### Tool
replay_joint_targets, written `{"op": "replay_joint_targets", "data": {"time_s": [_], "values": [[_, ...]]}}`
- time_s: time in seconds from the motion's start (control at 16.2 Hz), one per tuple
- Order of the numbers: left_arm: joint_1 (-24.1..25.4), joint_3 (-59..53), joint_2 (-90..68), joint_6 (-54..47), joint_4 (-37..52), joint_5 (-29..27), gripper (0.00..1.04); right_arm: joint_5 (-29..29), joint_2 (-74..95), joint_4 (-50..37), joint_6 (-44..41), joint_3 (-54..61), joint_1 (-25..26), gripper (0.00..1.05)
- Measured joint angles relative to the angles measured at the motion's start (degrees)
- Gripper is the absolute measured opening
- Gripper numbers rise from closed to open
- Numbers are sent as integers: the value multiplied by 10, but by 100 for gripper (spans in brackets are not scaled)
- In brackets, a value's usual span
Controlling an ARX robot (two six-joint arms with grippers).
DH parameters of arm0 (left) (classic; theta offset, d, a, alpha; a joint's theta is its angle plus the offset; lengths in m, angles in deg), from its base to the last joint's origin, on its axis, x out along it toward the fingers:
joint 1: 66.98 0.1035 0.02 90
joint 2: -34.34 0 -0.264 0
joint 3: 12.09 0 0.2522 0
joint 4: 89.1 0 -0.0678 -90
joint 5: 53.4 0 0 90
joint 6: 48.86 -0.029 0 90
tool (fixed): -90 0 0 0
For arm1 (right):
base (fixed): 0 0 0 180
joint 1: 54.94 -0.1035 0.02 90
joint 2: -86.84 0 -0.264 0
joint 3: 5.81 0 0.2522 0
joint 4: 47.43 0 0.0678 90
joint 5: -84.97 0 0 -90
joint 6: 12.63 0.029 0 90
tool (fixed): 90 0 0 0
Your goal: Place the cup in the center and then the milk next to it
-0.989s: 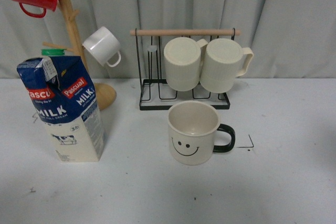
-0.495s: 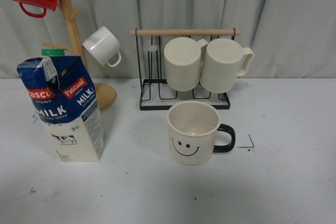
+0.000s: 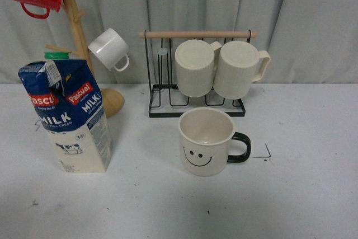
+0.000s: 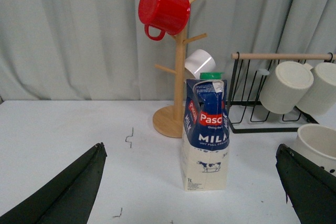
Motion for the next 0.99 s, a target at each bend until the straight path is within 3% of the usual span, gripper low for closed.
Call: {"op": "replay_joint_targets", "data": {"time_s": [0.37, 0.74, 0.87, 0.99], "values": [[0, 0, 0, 0, 0, 0, 98, 0, -118, 116, 0, 0, 0, 2], [0, 0, 0, 0, 0, 0, 98, 0, -152, 151, 0, 0, 0, 2], [0, 0, 0, 0, 0, -1, 98, 1, -237, 256, 0, 0, 0, 2], [0, 0, 0, 0, 0, 0, 98, 1, -249, 258, 0, 0, 0, 2]]}}
